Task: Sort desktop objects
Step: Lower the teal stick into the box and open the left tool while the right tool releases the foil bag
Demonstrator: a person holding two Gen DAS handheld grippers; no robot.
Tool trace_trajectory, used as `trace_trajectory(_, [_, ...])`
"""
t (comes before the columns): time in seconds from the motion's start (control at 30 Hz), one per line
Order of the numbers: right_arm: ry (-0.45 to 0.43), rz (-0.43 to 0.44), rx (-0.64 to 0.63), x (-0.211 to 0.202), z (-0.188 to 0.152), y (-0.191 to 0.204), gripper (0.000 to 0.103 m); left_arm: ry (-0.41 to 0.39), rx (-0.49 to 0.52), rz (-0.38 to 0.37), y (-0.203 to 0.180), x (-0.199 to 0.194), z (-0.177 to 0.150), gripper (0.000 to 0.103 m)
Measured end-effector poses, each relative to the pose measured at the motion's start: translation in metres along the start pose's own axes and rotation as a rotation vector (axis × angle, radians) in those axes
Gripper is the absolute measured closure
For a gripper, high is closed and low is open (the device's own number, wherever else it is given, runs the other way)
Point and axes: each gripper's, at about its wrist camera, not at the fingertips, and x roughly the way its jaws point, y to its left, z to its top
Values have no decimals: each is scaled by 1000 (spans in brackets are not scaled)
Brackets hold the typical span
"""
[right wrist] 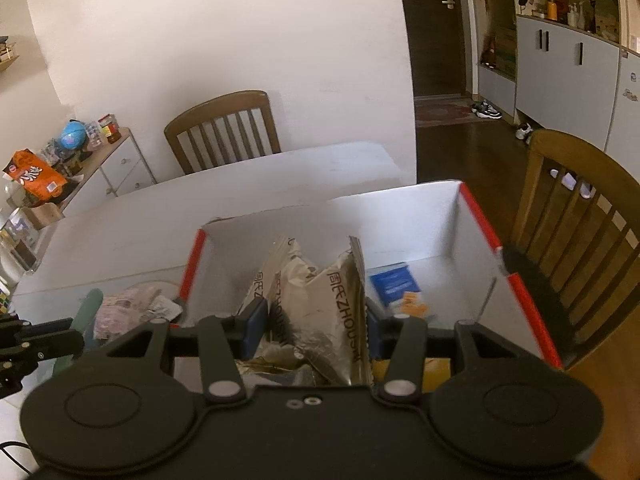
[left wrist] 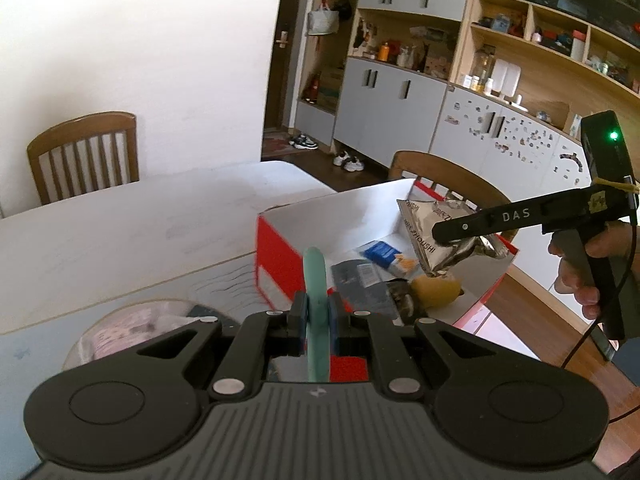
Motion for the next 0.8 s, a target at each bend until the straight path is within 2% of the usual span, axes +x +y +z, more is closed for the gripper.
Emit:
trace_trajectory(0.43, [38, -18, -19, 5, 2, -37, 54, 11, 32, -76, -34, 44, 36, 93])
trace_trajectory(0.63, [61, -22, -29, 15, 1, -46, 54, 48, 36, -96, -40, 74, 46, 93])
trace_trajectory(0.8, [91, -17, -44, 24, 0, -48, 54, 94, 52, -83, -48, 102, 49, 93])
